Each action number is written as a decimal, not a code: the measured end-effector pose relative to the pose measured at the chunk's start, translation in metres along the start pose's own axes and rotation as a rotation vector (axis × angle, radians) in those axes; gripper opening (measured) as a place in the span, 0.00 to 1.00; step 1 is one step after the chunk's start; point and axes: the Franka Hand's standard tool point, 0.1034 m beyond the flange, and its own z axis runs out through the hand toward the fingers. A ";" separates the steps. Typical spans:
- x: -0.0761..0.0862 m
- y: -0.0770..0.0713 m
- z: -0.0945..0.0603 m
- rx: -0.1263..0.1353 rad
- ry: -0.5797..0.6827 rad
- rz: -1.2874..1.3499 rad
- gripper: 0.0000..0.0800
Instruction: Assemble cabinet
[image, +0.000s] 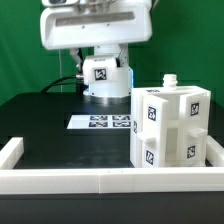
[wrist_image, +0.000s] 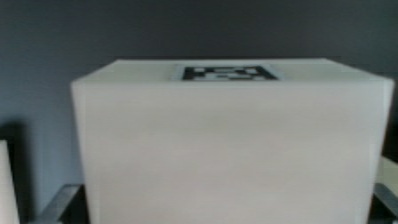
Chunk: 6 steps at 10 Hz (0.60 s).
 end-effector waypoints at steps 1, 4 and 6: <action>0.012 -0.010 -0.006 -0.022 -0.008 -0.002 0.71; 0.009 -0.008 -0.001 -0.018 -0.009 -0.015 0.71; 0.009 -0.008 0.000 -0.018 -0.009 -0.016 0.71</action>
Offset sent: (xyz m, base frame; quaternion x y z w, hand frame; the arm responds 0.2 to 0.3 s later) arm 0.0000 0.0000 0.0000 0.0000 0.0000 0.0000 1.0000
